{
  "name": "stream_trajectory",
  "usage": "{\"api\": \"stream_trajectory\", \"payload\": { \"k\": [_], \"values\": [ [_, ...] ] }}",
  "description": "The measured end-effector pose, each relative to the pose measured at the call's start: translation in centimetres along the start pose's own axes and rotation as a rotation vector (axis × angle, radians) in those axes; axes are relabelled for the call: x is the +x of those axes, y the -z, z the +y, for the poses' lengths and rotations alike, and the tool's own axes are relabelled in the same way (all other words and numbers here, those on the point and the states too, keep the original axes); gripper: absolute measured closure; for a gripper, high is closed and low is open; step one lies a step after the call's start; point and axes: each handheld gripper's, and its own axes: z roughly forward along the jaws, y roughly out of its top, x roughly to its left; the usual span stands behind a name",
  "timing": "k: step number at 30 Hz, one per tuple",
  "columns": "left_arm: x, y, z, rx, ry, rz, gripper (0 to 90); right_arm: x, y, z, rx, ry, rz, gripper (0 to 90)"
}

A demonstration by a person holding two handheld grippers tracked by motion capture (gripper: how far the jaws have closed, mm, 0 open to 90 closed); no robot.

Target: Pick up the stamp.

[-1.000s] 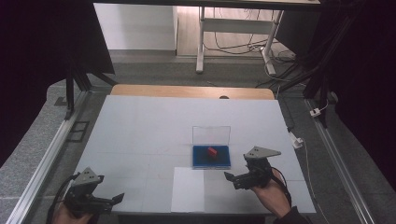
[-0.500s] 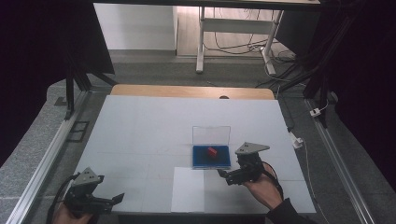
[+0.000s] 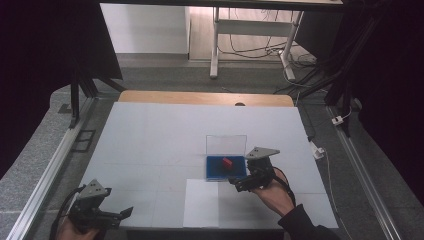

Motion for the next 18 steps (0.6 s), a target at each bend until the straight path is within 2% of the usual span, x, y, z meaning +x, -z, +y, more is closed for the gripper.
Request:
{"api": "stream_trajectory", "payload": {
  "k": [15, 17, 18],
  "values": [
    [0.0, 0.0, 0.0, 0.001, -0.003, -0.001, 2.1, -0.4, -3.4, 1.1, 0.054, 0.042, 0.0, 0.0],
    [0.0, 0.0, 0.0, 0.001, -0.003, -0.001, 2.1, -0.4, -3.6, 1.1, 0.058, 0.051, -0.001, 1.6],
    [0.0, 0.0, 0.0, 0.001, -0.003, -0.001, 2.0, -0.5, -3.9, 1.2, 0.06, 0.057, -0.005, 6.2]
  ]
}}
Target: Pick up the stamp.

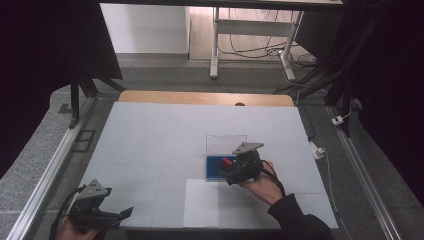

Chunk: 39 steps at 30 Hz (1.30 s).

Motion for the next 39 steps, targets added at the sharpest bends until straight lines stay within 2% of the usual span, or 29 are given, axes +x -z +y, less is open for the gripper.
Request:
{"api": "stream_trajectory", "payload": {
  "k": [2, 3, 5, 9, 12, 13, 21, 23, 32, 39],
  "values": [
    [0.0, 0.0, 0.0, -0.001, -0.002, 0.0, 2.0, -0.2, -0.2, 0.1, -0.005, 0.001, 0.003, 12.7],
    [0.0, 0.0, 0.0, -0.001, -0.002, 0.0, 2.0, -0.2, -0.2, 0.1, -0.005, 0.001, 0.003, 12.7],
    [0.0, 0.0, 0.0, -0.001, -0.001, 0.0, 2.0, -0.5, -0.2, 0.4, -0.002, -0.009, 0.009, 23.7],
    [0.0, 0.0, 0.0, -0.001, -0.003, 0.0, 2.0, -1.0, -0.4, 0.6, 0.007, -0.035, 0.024, 39.3],
    [0.0, 0.0, 0.0, -0.001, -0.003, -0.001, 2.0, -1.3, -0.5, 0.7, 0.013, -0.038, 0.034, 50.2],
    [0.0, 0.0, 0.0, -0.001, -0.003, -0.001, 2.0, -1.3, -0.5, 0.7, 0.013, -0.038, 0.034, 50.2],
    [0.0, 0.0, 0.0, 0.0, -0.004, -0.001, 1.9, -1.4, -1.0, 1.0, 0.053, -0.011, 0.037, 75.7],
    [0.0, 0.0, 0.0, 0.0, -0.004, -0.001, 1.9, -1.4, -1.1, 1.0, 0.058, -0.007, 0.047, 79.0],
    [-0.1, 0.0, 0.0, 0.0, -0.005, -0.001, 1.9, -1.2, -1.1, 1.2, 0.071, 0.002, 0.037, 79.6],
    [0.0, 0.0, 0.0, -0.002, -0.003, -0.002, 1.9, -1.2, -0.7, 1.4, 0.051, 0.01, 0.048, 79.7]
  ]
}}
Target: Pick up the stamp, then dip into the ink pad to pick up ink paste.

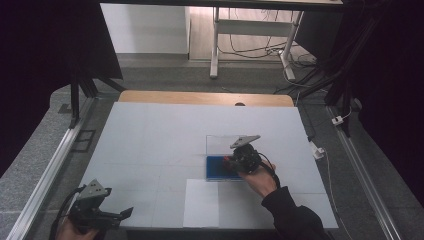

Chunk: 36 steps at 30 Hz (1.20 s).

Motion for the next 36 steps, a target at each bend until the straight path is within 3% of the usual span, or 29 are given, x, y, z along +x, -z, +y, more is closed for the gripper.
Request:
{"api": "stream_trajectory", "payload": {
  "k": [20, 36],
  "values": [
    [0.0, 0.1, 0.0, -0.005, -0.002, -0.005, 1.8, 0.3, 1.8, 0.3, -0.049, 0.022, 0.032, 79.7],
    [0.0, 0.0, 0.0, -0.004, -0.004, -0.008, 1.8, 1.0, 2.3, 0.6, -0.051, 0.042, 0.034, 79.8]
  ]
}}
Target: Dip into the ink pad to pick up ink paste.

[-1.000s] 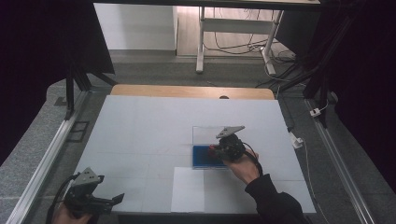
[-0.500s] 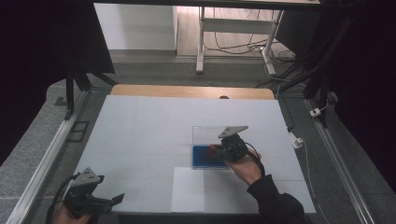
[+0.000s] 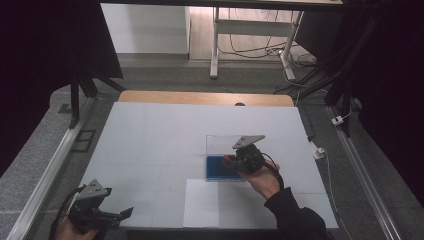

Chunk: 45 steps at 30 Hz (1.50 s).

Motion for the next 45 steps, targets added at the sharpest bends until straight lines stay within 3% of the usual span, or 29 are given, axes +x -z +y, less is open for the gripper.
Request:
{"api": "stream_trajectory", "payload": {
  "k": [17, 29, 39, 44, 45],
  "values": [
    [0.0, -0.1, 0.1, 0.01, -0.005, 0.002, 1.9, 0.4, -1.7, -0.4, 0.035, 0.033, -0.003, 79.8],
    [0.0, -0.2, 0.1, 0.013, -0.004, 0.002, 1.9, 0.0, -2.8, -1.0, 0.062, 0.028, -0.01, 79.8],
    [0.0, -0.2, 0.1, 0.017, -0.002, 0.002, 1.9, 0.1, -2.9, -1.4, 0.053, 0.012, -0.009, 80.1],
    [0.0, -0.2, 0.1, 0.02, -0.001, 0.002, 2.0, 0.7, -3.0, -1.3, 0.059, 0.046, -0.041, 80.2],
    [0.0, -0.2, 0.2, 0.021, -0.001, 0.003, 2.0, 1.3, -3.0, -1.3, 0.066, 0.077, -0.066, 80.2]
  ]
}}
